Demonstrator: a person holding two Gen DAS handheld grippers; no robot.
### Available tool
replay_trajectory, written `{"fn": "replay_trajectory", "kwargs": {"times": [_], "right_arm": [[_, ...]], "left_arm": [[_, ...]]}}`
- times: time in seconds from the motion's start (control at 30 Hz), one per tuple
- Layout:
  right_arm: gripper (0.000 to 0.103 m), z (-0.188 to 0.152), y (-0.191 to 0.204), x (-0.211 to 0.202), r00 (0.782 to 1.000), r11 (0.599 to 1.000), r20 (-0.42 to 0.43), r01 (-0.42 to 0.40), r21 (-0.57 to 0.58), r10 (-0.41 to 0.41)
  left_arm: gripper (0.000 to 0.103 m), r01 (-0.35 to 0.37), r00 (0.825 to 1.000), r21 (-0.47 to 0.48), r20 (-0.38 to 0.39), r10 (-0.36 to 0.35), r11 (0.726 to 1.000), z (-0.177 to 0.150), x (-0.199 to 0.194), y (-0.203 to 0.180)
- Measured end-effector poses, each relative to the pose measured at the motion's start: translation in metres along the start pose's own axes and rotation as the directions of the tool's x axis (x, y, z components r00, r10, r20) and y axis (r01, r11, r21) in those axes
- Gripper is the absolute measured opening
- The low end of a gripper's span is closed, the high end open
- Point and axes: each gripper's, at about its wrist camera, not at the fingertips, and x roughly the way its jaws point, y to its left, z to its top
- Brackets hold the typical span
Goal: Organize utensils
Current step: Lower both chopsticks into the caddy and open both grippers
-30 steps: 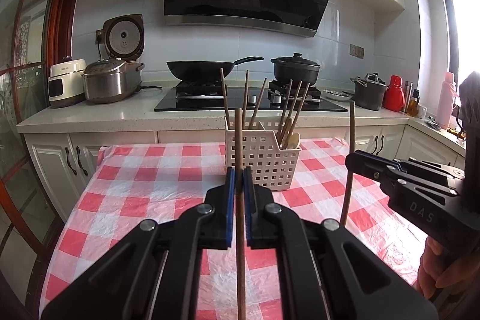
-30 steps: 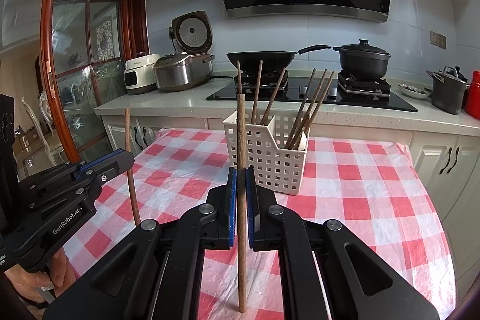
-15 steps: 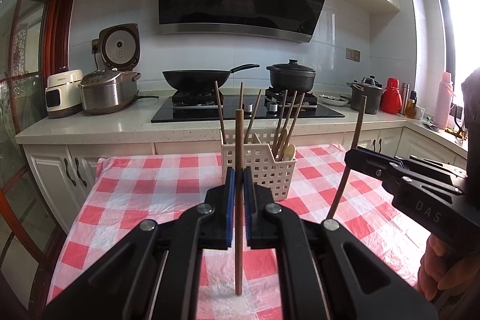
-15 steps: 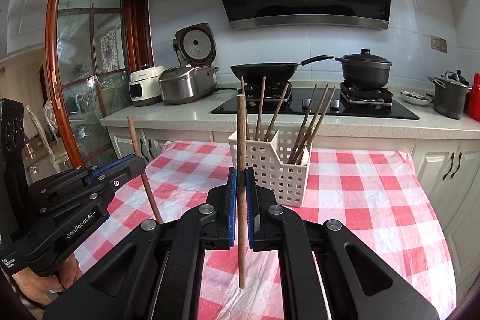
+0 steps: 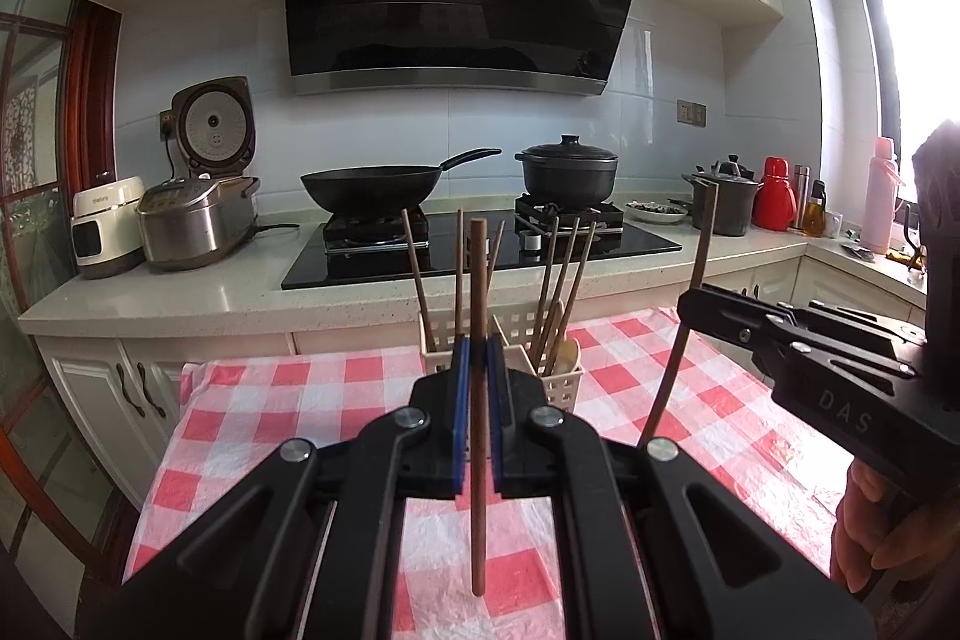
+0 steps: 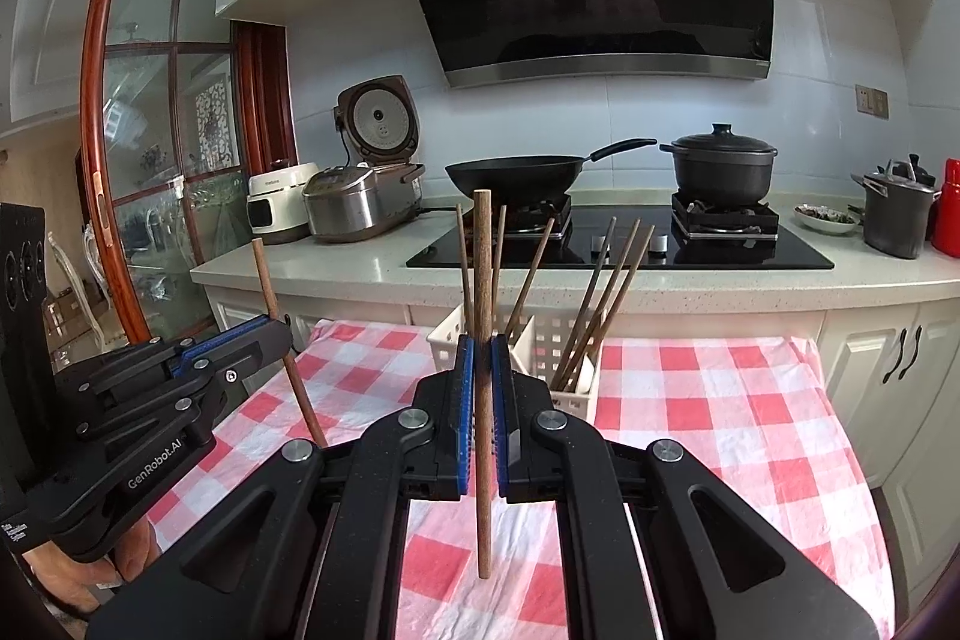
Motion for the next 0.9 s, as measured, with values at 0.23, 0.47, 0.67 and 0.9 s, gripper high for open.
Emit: {"fn": "replay_trajectory", "kwargs": {"times": [0.23,0.47,0.67,0.9], "right_arm": [[0.005,0.024,-0.009,0.013,1.0,1.0,0.023,0.013,-0.007,-0.013],[0.005,0.051,-0.025,0.028,0.998,0.999,0.045,0.032,0.01,-0.032],[0.005,0.078,-0.034,0.04,0.996,0.999,0.079,0.046,0.009,-0.047],[0.005,0.098,-0.043,0.059,0.993,0.998,0.106,0.049,0.026,-0.051]], "left_arm": [[0.006,0.034,0.999,0.021,0.02,-0.035,0.999,0.035,0.012,-0.003],[0.006,0.046,0.998,0.028,0.034,-0.046,0.999,0.075,0.032,0.002],[0.006,0.025,0.996,0.039,0.081,-0.028,0.999,0.117,0.047,0.006],[0.006,-0.015,0.99,0.054,0.141,0.007,0.998,0.152,0.066,0.007]]}}
